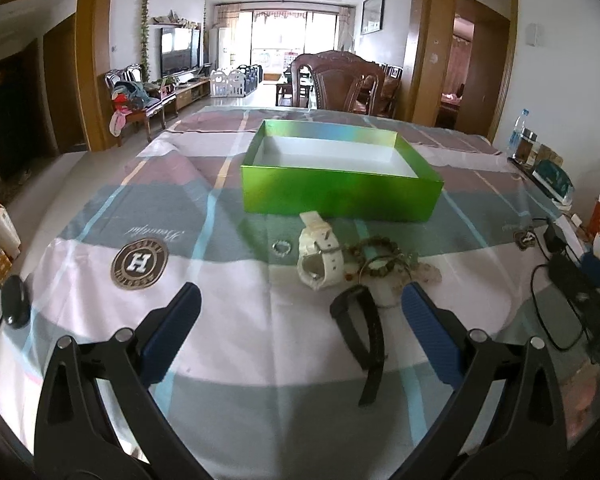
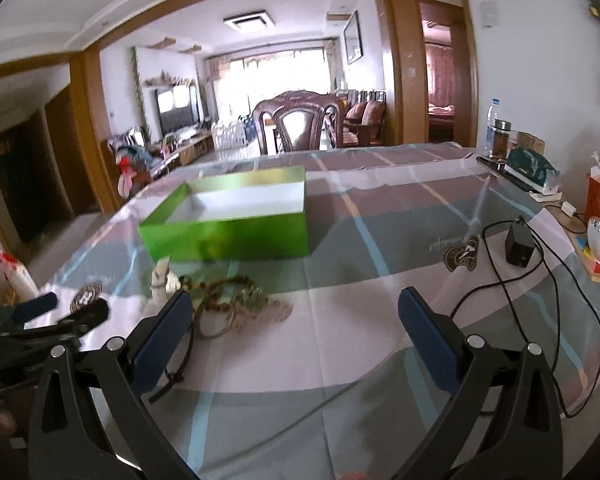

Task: Organize jewelry
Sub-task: 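Lower the left gripper onto the white watch and close it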

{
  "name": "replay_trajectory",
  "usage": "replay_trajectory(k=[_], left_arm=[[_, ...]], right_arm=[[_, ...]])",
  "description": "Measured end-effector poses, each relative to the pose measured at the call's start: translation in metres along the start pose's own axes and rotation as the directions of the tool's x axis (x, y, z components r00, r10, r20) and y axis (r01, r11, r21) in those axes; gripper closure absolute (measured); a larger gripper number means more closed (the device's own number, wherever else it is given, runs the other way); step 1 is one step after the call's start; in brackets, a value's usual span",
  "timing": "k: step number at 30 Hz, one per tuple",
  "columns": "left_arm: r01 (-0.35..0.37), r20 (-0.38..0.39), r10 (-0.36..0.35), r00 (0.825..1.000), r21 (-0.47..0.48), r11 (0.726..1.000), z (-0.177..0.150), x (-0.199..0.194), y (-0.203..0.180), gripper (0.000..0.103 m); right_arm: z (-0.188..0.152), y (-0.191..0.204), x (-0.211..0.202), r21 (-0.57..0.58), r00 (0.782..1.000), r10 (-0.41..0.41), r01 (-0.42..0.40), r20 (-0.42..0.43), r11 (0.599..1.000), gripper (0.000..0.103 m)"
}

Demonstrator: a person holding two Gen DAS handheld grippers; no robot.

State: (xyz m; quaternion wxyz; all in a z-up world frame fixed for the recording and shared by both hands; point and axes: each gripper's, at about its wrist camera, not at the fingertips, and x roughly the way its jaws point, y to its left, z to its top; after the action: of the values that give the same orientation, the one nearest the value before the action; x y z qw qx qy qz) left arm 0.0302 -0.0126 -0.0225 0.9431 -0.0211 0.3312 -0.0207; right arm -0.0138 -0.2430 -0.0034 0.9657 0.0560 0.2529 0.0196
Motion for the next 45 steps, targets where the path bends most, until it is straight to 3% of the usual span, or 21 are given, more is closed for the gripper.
replay_trajectory(k=[5, 10, 12, 15, 16, 17, 18, 23, 28, 32, 36, 41, 42, 44, 45], left_arm=[[-0.013, -0.064, 0.016, 0.998, 0.052, 0.999, 0.012, 0.038, -0.022, 0.012], [-0.023, -0.133, 0.028, 0.991, 0.035, 0.999, 0.019, 0.076, -0.031, 0.023], [-0.025, -0.16, 0.026, 0.987, 0.007, 1.0, 0.02, 0.089, -0.029, 0.043], [-0.007, -0.19, 0.001, 0.982, -0.028, 1.0, 0.021, 0.103, -0.026, 0.059], [-0.004, -0.2, -0.003, 0.98, -0.038, 0.999, 0.02, 0.108, -0.025, 0.066], [-0.003, -0.206, -0.007, 0.979, -0.048, 0.999, 0.02, 0.11, -0.024, 0.082], [0.008, -0.202, -0.022, 0.979, -0.07, 0.997, 0.02, 0.11, -0.021, 0.085], [0.053, -0.11, -0.065, 0.992, -0.114, 0.992, 0.02, 0.086, -0.008, 0.087], [0.092, 0.027, -0.091, 0.996, -0.067, 0.993, 0.021, 0.039, 0.0, 0.087], [0.096, 0.109, -0.092, 0.99, -0.035, 0.995, 0.019, 0.008, 0.009, 0.087], [0.096, 0.147, -0.092, 0.985, -0.018, 0.995, 0.015, -0.01, 0.017, 0.087], [0.077, 0.186, -0.072, 0.98, -0.022, 0.997, 0.009, -0.026, 0.029, 0.088], [0.077, 0.187, -0.071, 0.98, -0.025, 0.997, 0.009, -0.026, 0.031, 0.088], [0.072, 0.184, -0.065, 0.981, -0.03, 0.997, 0.009, -0.025, 0.035, 0.088], [0.074, 0.184, -0.067, 0.981, -0.035, 0.997, 0.009, -0.025, 0.037, 0.088]], right_arm=[[0.003, -0.005, 0.005, 0.001, 1.0, -0.011, 0.011, -0.017, 1.0, 0.003], [0.002, -0.008, 0.01, -0.002, 0.999, -0.011, 0.011, -0.035, 1.0, 0.003], [0.001, -0.01, 0.011, 0.0, 0.999, -0.013, 0.013, -0.036, 1.0, 0.003], [0.0, -0.013, 0.014, 0.003, 0.999, -0.013, 0.014, -0.042, 1.0, 0.003], [0.0, -0.015, 0.016, 0.004, 0.999, -0.015, 0.015, -0.046, 1.0, 0.003], [-0.001, -0.016, 0.017, 0.005, 0.999, -0.015, 0.016, -0.05, 1.0, 0.003], [-0.001, -0.018, 0.018, 0.005, 0.998, -0.018, 0.018, -0.054, 1.0, 0.003], [-0.003, -0.024, 0.025, 0.007, 0.998, -0.024, 0.025, -0.064, 1.0, 0.003], [-0.007, -0.021, 0.034, -0.012, 0.997, 0.03, -0.031, -0.065, 0.999, 0.003], [-0.009, -0.015, 0.056, -0.025, 0.986, 0.071, -0.075, -0.153, 0.997, 0.003], [-0.01, -0.012, 0.076, -0.007, 0.97, 0.103, -0.107, -0.222, 0.994, 0.003], [-0.003, -0.002, 0.094, -0.019, 0.965, 0.132, -0.14, -0.224, 0.99, 0.003], [-0.001, 0.0, 0.097, -0.02, 0.964, 0.148, -0.157, -0.222, 0.987, 0.005], [0.0, 0.003, 0.104, -0.029, 0.959, 0.152, -0.163, -0.24, 0.986, 0.025], [0.0, 0.006, 0.108, -0.031, 0.955, 0.151, -0.164, -0.254, 0.986, 0.029]])
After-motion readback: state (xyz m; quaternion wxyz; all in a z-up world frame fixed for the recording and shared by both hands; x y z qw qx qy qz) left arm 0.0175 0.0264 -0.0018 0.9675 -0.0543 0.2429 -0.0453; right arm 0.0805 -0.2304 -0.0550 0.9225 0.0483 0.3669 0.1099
